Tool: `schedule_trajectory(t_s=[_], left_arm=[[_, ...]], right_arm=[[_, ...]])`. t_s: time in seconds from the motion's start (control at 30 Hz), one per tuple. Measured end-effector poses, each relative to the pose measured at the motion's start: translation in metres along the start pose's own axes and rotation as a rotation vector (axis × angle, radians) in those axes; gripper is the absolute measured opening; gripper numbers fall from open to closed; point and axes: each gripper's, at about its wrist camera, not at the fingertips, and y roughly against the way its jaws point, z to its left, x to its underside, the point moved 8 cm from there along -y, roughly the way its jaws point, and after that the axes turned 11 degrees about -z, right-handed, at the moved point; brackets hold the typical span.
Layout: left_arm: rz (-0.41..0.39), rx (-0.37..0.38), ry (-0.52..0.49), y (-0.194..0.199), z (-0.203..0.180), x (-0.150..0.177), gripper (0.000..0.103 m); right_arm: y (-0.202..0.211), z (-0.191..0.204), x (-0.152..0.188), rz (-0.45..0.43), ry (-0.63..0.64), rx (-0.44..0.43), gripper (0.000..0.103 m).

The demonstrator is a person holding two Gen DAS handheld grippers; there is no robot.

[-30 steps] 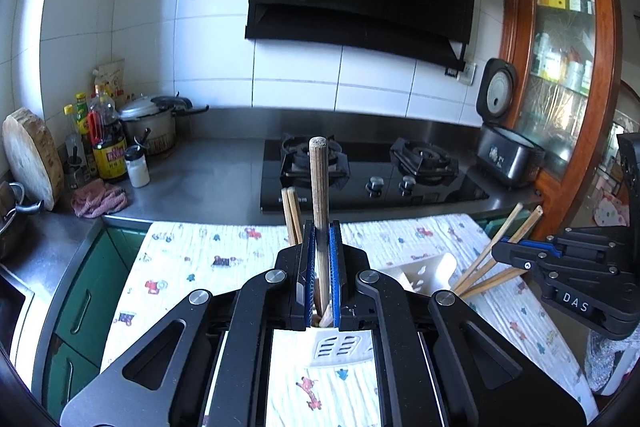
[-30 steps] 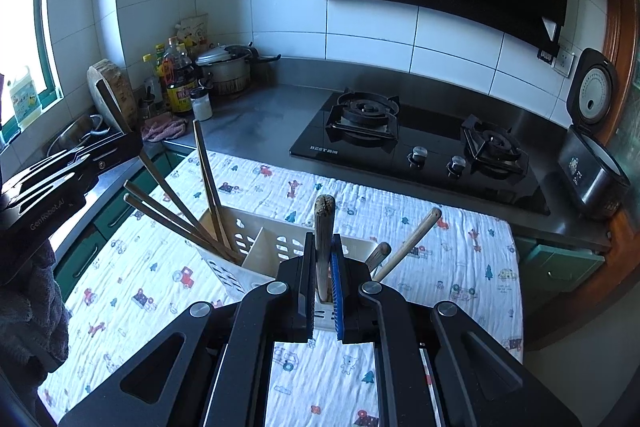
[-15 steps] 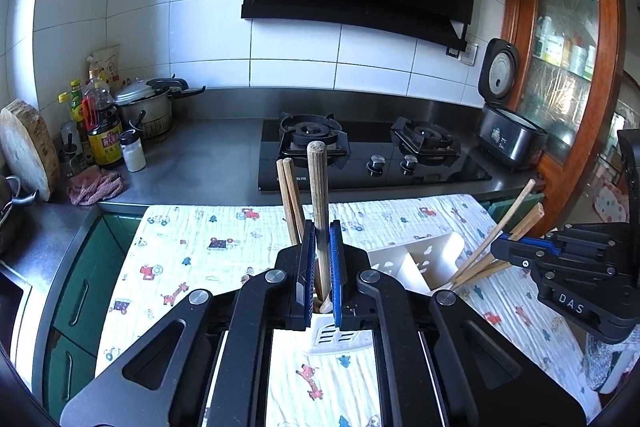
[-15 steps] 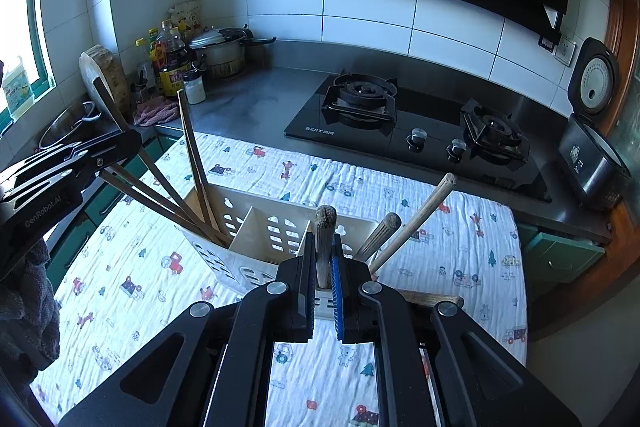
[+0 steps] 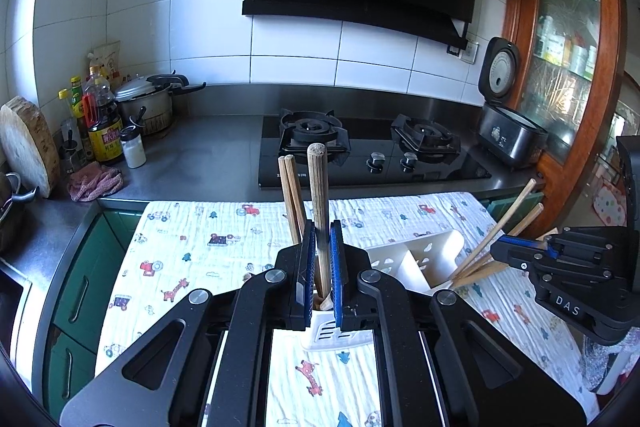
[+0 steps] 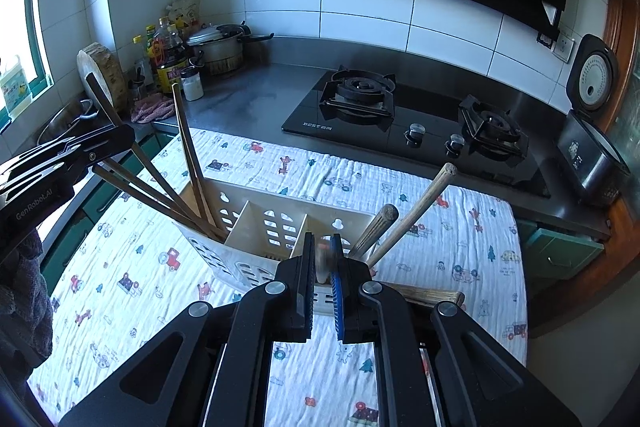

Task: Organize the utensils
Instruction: 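Lower both chopsticks into the holder slots, then open both grippers and pull them back from the holder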

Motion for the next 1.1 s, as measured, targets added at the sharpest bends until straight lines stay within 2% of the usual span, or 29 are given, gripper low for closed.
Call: schedule_trajectory(t_s=[0.33,0.57,0.73,0.77,0.83,0.97,1.1], left_arm=[[-0.002,0.01,-0.004,0.004,-0.003,-0.002,0.008],[-0.01,0.014,-0.005,0.014,-0.007,-0.006,0.009],[-0.037,0.013,-0.01,0.032,-0.01,-0.013,0.02],[-0.045,0.014,-0.011,0.037,-0.011,-0.014,0.023],[-0.06,0.011,-0.014,0.048,-0.013,-0.017,0.035],[-0.091,0.015,-0.022,0.069,-0.017,-0.02,0.043],[-0.122,0.011,-0.027,0.092,-0.019,-0.02,0.056]], right_arm=[[0.006,0.0,-0.001,-0.011,-0.003,-0.001,0.009],[0.02,0.001,-0.007,-0.029,-0.002,0.005,0.017],[0.037,0.001,-0.014,-0.055,-0.005,0.008,0.023],[0.04,0.002,-0.015,-0.061,-0.004,0.008,0.026],[0.05,0.004,-0.017,-0.076,0.004,0.013,0.032],[0.067,0.007,-0.02,-0.104,0.016,0.019,0.042],[0.086,0.011,-0.017,-0.13,0.033,0.034,0.051]])
